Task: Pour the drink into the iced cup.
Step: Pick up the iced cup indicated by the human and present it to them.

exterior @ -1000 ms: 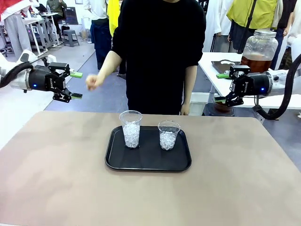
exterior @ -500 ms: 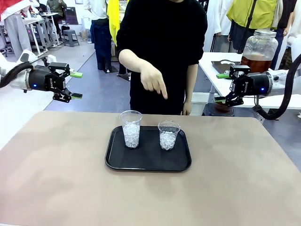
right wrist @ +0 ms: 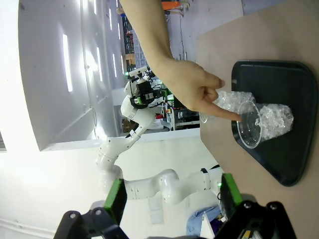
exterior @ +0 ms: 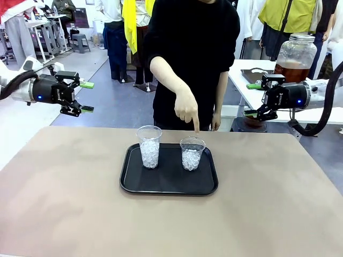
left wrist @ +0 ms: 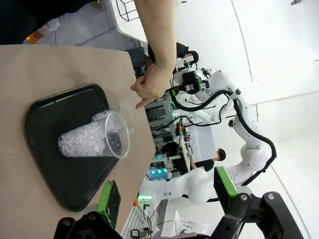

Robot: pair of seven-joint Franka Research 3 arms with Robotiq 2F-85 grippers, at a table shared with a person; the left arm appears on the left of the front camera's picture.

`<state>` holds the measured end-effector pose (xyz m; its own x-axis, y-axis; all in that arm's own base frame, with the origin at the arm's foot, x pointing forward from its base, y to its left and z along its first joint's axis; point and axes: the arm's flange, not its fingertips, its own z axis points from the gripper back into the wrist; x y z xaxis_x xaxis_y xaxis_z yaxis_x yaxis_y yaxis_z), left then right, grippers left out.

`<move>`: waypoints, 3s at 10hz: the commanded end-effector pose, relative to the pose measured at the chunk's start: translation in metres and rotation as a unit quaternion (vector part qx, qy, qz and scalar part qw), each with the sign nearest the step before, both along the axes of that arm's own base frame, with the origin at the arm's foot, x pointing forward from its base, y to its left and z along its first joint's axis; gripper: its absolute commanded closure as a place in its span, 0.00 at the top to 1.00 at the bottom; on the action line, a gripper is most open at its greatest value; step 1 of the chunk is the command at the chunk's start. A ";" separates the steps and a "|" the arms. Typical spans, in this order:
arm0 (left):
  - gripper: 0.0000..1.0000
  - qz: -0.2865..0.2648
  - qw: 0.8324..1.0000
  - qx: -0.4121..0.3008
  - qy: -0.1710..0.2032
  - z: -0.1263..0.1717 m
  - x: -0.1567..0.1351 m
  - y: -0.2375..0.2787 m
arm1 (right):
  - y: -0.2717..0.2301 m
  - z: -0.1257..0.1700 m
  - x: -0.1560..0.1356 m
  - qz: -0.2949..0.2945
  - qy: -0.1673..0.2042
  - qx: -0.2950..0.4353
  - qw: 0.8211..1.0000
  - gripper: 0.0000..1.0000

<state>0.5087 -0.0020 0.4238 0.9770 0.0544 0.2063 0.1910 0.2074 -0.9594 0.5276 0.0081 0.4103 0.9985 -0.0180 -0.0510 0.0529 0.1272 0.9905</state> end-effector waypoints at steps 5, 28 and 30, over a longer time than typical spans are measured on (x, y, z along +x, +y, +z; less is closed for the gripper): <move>1.00 0.002 1.000 0.001 0.000 0.000 -0.002 0.000 | 0.000 0.001 0.000 -0.001 -0.001 0.001 1.000 1.00; 1.00 0.002 1.000 0.001 0.000 0.000 -0.002 0.000 | 0.018 -0.066 -0.023 0.046 -0.640 -0.007 0.767 1.00; 1.00 0.002 1.000 0.001 0.000 0.000 -0.002 0.000 | 0.028 -0.087 -0.023 0.057 -0.669 -0.005 0.741 1.00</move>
